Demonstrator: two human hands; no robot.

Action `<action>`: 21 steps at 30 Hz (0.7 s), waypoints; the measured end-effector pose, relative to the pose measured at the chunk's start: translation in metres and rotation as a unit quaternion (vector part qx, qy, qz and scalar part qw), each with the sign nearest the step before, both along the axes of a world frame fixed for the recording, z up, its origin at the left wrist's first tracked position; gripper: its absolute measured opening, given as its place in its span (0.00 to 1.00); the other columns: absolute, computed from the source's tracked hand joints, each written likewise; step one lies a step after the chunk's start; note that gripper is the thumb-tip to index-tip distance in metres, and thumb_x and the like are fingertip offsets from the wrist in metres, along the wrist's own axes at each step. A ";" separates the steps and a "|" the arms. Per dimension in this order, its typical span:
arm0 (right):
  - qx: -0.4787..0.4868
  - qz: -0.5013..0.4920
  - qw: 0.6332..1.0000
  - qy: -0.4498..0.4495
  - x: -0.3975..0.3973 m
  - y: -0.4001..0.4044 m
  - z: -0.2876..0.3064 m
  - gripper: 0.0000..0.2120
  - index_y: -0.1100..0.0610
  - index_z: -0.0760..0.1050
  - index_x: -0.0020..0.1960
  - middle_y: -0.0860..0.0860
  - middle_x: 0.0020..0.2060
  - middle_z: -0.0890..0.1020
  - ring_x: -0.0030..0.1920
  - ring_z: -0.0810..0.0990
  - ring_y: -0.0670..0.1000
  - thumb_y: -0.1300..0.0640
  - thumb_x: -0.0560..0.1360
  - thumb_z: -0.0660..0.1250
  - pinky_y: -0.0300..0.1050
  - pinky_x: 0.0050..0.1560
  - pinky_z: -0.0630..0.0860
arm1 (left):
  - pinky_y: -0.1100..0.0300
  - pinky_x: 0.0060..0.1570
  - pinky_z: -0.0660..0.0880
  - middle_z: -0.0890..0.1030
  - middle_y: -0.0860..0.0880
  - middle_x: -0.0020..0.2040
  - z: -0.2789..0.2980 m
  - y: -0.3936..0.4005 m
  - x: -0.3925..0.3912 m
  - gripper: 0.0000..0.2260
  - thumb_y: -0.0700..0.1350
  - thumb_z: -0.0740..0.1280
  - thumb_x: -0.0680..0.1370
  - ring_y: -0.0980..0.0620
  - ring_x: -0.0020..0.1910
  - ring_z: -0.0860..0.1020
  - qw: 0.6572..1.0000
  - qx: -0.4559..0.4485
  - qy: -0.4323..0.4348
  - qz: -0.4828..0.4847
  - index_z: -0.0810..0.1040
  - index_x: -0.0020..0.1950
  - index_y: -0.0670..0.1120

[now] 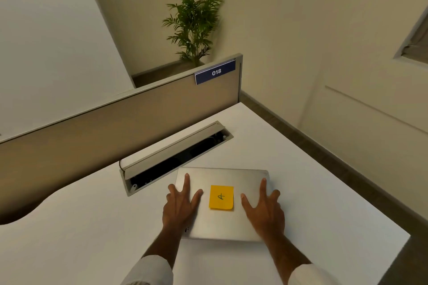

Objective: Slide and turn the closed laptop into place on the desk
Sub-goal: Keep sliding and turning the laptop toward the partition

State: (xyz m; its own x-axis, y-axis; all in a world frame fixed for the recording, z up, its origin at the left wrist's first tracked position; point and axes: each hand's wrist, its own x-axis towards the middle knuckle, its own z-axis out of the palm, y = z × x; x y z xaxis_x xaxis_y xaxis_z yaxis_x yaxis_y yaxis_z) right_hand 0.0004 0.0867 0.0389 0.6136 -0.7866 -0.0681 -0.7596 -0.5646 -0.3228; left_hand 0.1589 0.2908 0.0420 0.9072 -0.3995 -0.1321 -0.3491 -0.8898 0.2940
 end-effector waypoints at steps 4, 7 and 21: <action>0.006 0.025 1.000 0.004 0.017 0.026 0.001 0.46 0.47 0.43 0.80 0.58 0.66 0.66 0.51 0.81 0.55 0.22 0.70 0.47 0.46 0.48 0.83 | 0.48 0.59 0.79 0.59 0.41 0.76 0.001 0.033 0.006 0.36 0.72 0.50 0.78 0.43 0.66 0.74 1.000 0.002 0.007 0.028 0.41 0.81 0.58; 0.010 0.048 0.999 0.006 0.029 0.048 0.002 0.47 0.47 0.42 0.79 0.57 0.65 0.66 0.51 0.81 0.54 0.21 0.69 0.44 0.47 0.48 0.83 | 0.48 0.59 0.79 0.60 0.41 0.75 0.001 0.061 0.010 0.36 0.71 0.50 0.79 0.43 0.65 0.73 0.999 0.001 0.006 0.047 0.41 0.81 0.58; 0.008 0.112 0.994 0.011 0.067 0.140 -0.008 0.48 0.46 0.43 0.79 0.57 0.66 0.67 0.49 0.80 0.52 0.21 0.68 0.43 0.43 0.45 0.83 | 0.48 0.59 0.80 0.60 0.43 0.73 -0.004 0.173 0.015 0.36 0.71 0.50 0.79 0.45 0.64 0.73 0.993 0.002 0.011 0.118 0.39 0.81 0.59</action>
State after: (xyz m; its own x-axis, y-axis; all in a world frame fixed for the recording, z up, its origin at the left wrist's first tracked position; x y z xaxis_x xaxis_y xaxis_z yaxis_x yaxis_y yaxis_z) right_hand 0.0674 0.2269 0.0312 0.7720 -0.6286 -0.0938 -0.6216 -0.7159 -0.3179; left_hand 0.1738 0.4634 0.0384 0.9723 -0.1747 -0.1551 -0.1231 -0.9474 0.2954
